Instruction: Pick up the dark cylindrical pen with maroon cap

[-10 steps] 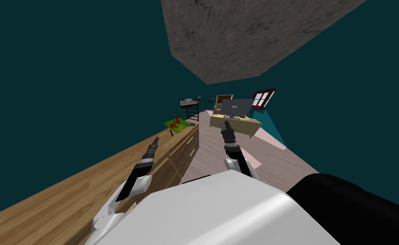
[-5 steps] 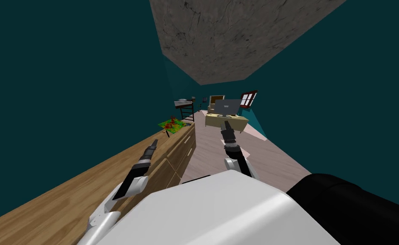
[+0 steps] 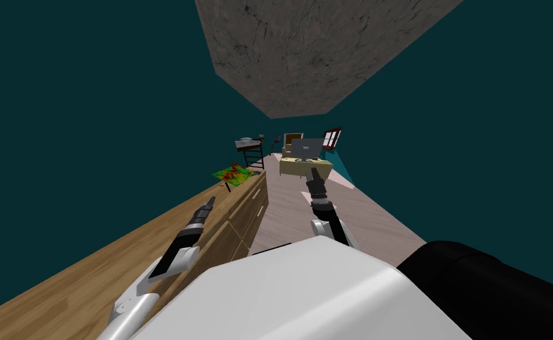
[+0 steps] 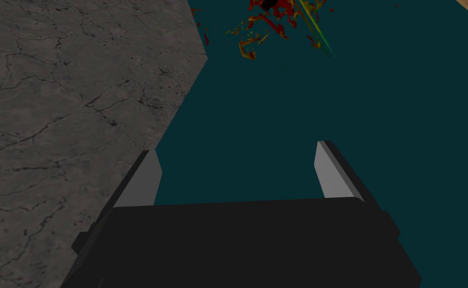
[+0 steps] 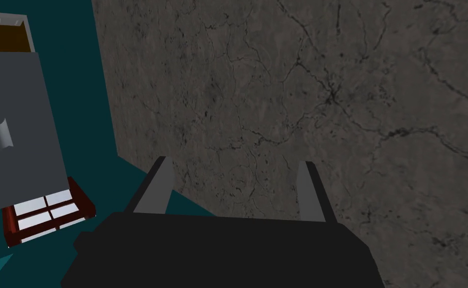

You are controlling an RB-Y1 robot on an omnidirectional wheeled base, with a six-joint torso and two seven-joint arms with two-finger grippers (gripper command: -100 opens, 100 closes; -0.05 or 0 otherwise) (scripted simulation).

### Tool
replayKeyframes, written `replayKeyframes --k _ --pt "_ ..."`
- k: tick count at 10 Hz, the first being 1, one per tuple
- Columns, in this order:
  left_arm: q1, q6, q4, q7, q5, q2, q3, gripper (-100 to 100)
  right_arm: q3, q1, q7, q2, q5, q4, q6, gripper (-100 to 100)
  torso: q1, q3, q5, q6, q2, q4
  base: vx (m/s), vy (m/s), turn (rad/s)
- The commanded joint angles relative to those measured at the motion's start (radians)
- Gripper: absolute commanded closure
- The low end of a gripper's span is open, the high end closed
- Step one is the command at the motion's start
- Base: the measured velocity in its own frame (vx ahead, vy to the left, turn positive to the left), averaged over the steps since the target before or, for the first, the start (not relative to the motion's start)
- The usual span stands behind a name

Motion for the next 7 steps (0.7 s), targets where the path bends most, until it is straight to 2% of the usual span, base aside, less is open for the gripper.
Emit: replayKeyframes --k 1,2,3,4,6,7 --pt "-0.011 -0.004 0.05 -0.047 0.023 0.024 -0.001 -100 0.0 0.0 0.0 0.0 0.0 0.0 0.0 0 0.0 0.0 0.0 0.0 0.0 0.0 -0.048 0.047 -0.214" --pt "-0.011 -0.004 0.058 -0.047 0.023 0.024 -0.001 -100 0.0 0.0 0.0 0.0 0.0 0.0 0.0 0 0.001 0.0 0.0 0.001 0.0 0.0 -0.039 0.042 -0.141" --pt "-0.023 -0.008 0.089 -0.085 0.042 0.047 -0.002 -100 0.0 0.0 0.0 0.0 0.0 0.0 0.0 0 0.0 0.0 0.0 0.0 0.0 0.0 -0.038 0.042 -0.247" --pt "-0.023 -0.008 0.107 -0.085 0.042 0.047 -0.002 -100 0.0 0.0 0.0 0.0 0.0 0.0 0.0 0 0.0 0.0 0.0 0.001 0.0 0.0 -0.03 0.037 -0.156" --pt "-0.045 -0.017 0.182 -0.147 0.078 0.087 -0.004 -100 0.0 0.0 0.0 0.0 0.0 0.0 0.0 0 0.0 -0.001 0.0 0.001 -0.001 0.0 -0.037 0.049 -0.362" --pt "-0.045 -0.017 0.201 -0.159 0.078 0.087 -0.004 -100 0.0 0.0 0.0 0.0 0.0 0.0 0.0 0 0.001 0.0 0.0 0.001 -0.001 0.0 -0.04 0.056 -0.116"
